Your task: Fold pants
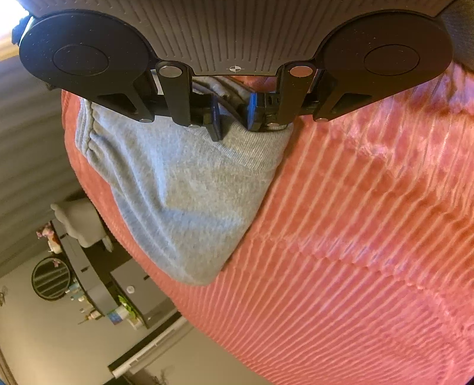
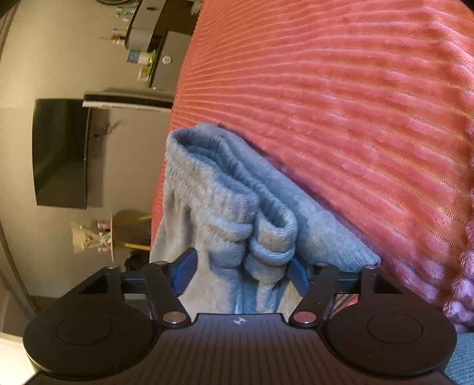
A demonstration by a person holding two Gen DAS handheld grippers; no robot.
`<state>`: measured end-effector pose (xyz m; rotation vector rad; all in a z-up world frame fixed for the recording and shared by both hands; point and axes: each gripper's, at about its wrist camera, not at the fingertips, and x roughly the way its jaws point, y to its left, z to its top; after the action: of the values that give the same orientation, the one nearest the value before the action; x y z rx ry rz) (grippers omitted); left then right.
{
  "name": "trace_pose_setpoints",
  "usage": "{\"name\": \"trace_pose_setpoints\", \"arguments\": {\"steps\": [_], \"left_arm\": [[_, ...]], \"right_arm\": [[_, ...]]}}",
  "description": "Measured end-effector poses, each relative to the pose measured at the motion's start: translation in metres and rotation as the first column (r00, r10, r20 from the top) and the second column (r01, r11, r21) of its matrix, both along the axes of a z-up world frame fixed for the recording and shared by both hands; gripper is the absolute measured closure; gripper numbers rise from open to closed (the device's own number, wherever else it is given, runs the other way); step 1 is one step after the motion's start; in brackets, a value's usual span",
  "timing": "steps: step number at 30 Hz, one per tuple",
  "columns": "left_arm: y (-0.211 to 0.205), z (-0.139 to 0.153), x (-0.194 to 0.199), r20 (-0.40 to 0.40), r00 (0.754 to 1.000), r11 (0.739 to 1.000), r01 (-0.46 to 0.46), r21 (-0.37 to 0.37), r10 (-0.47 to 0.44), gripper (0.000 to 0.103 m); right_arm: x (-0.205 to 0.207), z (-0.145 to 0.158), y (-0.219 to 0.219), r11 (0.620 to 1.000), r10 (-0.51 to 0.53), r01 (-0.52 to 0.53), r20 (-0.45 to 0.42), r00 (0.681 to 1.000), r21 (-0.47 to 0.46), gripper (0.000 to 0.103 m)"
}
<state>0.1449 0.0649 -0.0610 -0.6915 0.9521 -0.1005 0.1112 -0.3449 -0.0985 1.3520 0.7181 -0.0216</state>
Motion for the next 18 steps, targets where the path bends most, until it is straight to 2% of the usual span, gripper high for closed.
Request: {"name": "trace_pose_setpoints", "arguments": {"steps": [3, 6, 9, 12, 14, 15, 17, 18], "left_arm": [[0.000, 0.000, 0.000, 0.002, 1.000, 1.000, 0.010, 0.012, -0.010, 0.081], [-0.002, 0.005, -0.002, 0.015, 1.000, 0.999, 0.023, 0.044, -0.024, 0.089], [0.000, 0.016, -0.006, 0.048, 0.997, 0.996, 0.057, 0.071, -0.060, 0.092], [0.006, 0.025, -0.010, 0.053, 0.994, 0.989, 0.093, 0.117, -0.099, 0.093], [0.011, 0.032, -0.010, 0.028, 0.990, 0.978, 0.133, 0.161, -0.139, 0.093], [0.013, 0.038, -0.010, 0.031, 0.987, 0.969, 0.145, 0.201, -0.155, 0.089], [0.016, 0.050, -0.006, 0.068, 0.980, 0.939, 0.156, 0.306, -0.185, 0.061], [0.018, 0.056, -0.002, 0.097, 0.974, 0.929, 0.164, 0.333, -0.207, 0.040]], "right_arm": [[-0.004, -0.004, -0.006, 1.000, 0.002, -0.002, -0.009, 1.000, -0.011, 0.051], [0.001, 0.009, 0.003, 0.997, 0.023, -0.024, -0.010, 1.000, -0.075, 0.061], [-0.009, 0.027, 0.005, 0.992, 0.051, -0.044, 0.051, 0.997, -0.122, 0.066], [-0.013, 0.033, 0.003, 0.985, 0.095, -0.092, 0.012, 0.995, -0.146, 0.066], [-0.008, 0.033, -0.002, 0.968, 0.169, -0.175, -0.047, 0.984, -0.180, 0.060], [-0.006, 0.035, -0.005, 0.957, 0.195, -0.204, -0.066, 0.979, -0.207, 0.058], [-0.009, 0.049, -0.016, 0.928, 0.212, -0.216, -0.047, 0.976, -0.303, 0.050], [-0.009, 0.056, -0.021, 0.912, 0.203, -0.204, -0.041, 0.978, -0.355, 0.034]]}}
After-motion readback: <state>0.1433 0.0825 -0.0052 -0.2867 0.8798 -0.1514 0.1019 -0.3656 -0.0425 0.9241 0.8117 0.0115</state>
